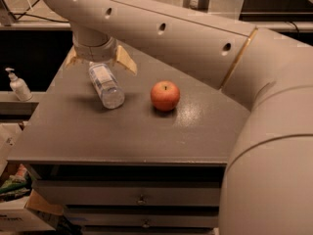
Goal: Pick blue plastic bottle
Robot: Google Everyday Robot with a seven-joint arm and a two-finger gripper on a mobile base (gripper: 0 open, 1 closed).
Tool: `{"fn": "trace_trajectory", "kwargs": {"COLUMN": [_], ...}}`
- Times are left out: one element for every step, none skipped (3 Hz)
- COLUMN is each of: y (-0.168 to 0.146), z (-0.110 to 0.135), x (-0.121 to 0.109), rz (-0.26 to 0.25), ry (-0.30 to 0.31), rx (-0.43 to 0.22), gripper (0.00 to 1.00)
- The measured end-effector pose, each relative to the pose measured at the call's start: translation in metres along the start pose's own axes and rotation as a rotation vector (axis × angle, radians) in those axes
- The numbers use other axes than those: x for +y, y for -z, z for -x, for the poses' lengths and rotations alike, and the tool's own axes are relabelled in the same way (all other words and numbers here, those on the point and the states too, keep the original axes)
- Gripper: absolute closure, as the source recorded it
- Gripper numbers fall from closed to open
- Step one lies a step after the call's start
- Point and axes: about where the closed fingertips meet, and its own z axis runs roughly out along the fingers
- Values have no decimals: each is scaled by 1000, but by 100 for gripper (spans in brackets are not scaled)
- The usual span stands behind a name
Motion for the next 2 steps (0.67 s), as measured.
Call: {"fn": "trace_trajectory", "kwargs": {"y": [-15, -29], "z": [2, 2], "x": [-5, -7], "rz": [39, 63], "ry": [34, 52], "rx": [1, -14], "gripper": [0, 0]}}
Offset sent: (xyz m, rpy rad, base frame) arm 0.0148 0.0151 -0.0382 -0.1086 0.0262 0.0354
